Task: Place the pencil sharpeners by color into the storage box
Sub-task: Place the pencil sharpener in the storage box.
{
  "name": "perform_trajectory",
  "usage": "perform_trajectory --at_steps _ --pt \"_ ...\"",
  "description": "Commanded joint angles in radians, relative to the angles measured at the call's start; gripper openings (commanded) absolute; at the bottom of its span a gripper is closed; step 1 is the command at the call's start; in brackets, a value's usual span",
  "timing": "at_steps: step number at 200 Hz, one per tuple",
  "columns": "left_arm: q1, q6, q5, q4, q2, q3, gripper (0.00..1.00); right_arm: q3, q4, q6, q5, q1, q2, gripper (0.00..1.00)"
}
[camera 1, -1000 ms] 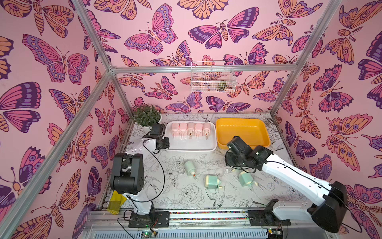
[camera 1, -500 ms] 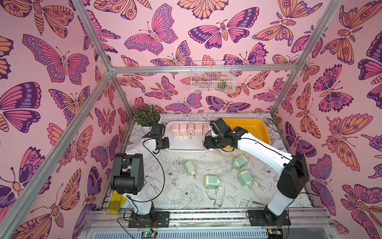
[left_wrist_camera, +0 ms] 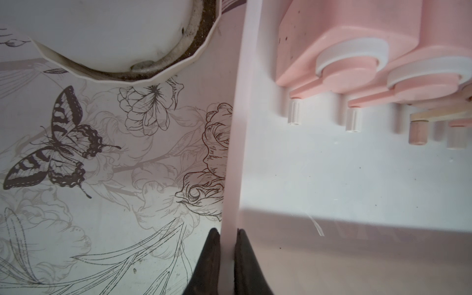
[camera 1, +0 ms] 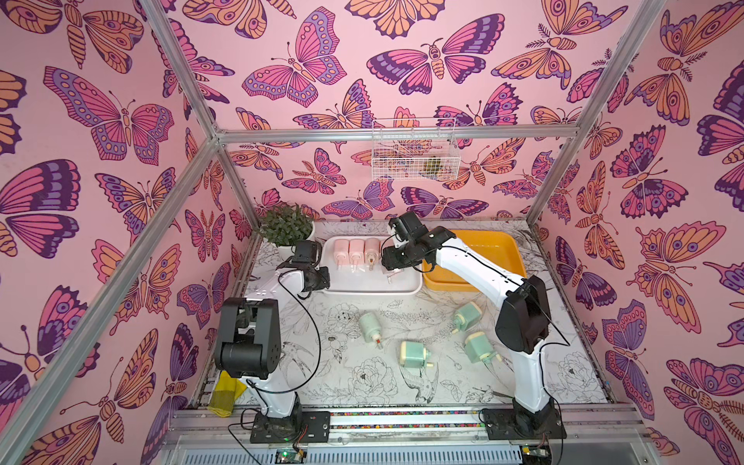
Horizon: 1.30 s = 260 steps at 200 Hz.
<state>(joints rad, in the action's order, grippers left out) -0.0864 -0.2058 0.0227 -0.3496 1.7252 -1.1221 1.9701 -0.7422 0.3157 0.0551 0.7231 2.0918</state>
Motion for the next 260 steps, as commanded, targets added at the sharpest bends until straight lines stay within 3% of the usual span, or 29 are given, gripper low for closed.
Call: perform_trajectory --at_steps 1,26,65,89,148,225,249,260 --pt "-0.008 0.038 0.022 -0.045 -0.010 0.006 0.11 0.094 -0.107 -0.079 0.019 -0.016 0.047 0.00" --pt "-0.008 0.035 0.026 -0.044 -0.011 0.006 0.11 0.157 -0.159 0.038 0.013 -0.020 0.094 0.00" --pt "-0.007 0.037 0.050 -0.045 -0.020 0.008 0.11 0.127 -0.136 0.254 -0.123 -0.020 0.115 0.00" --pt "-0.008 0.036 0.046 -0.046 -0.024 0.008 0.11 0.131 -0.136 0.326 -0.117 -0.018 0.137 0.00" --pt "-0.009 0.034 0.045 -0.046 -0.029 0.011 0.11 0.280 -0.286 0.388 -0.294 0.026 0.243 0.00" --pt "-0.008 0.032 0.045 -0.045 -0.030 0.010 0.12 0.320 -0.295 0.402 -0.186 0.042 0.330 0.00" --pt "-0.007 0.032 0.045 -0.046 -0.029 0.010 0.12 0.322 -0.296 0.398 -0.206 0.042 0.341 0.09" --pt "-0.009 0.032 0.045 -0.046 -0.029 0.009 0.12 0.322 -0.297 0.400 -0.219 0.042 0.347 0.22"
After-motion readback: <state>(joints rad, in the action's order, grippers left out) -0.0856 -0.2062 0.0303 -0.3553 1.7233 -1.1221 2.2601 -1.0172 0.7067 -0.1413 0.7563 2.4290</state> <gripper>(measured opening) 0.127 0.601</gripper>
